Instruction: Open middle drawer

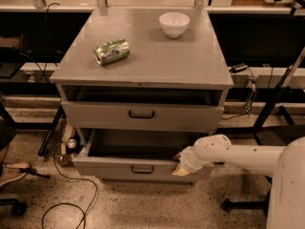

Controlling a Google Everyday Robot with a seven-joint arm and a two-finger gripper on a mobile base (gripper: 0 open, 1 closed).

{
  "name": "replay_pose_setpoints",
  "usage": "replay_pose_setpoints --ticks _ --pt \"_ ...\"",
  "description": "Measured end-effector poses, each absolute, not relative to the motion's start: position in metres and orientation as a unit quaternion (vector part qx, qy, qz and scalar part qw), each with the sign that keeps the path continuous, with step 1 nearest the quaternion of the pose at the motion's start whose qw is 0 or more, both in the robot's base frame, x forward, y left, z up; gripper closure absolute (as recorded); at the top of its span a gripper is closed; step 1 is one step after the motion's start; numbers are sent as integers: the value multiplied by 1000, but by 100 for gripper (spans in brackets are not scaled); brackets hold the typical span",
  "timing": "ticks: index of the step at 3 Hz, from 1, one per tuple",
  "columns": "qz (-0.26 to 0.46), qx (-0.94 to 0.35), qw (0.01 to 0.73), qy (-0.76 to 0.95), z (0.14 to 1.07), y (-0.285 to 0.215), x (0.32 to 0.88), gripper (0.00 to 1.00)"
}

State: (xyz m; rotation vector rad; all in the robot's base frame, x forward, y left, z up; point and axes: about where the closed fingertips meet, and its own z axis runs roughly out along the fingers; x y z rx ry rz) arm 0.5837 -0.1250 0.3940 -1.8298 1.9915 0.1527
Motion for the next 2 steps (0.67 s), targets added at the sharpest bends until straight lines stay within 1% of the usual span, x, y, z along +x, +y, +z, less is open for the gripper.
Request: replay_pose_setpoints --ticks 1,2 --pt "55 -660 215 718 394 -125 584 100" --pt "55 -660 215 718 394 -125 584 96"
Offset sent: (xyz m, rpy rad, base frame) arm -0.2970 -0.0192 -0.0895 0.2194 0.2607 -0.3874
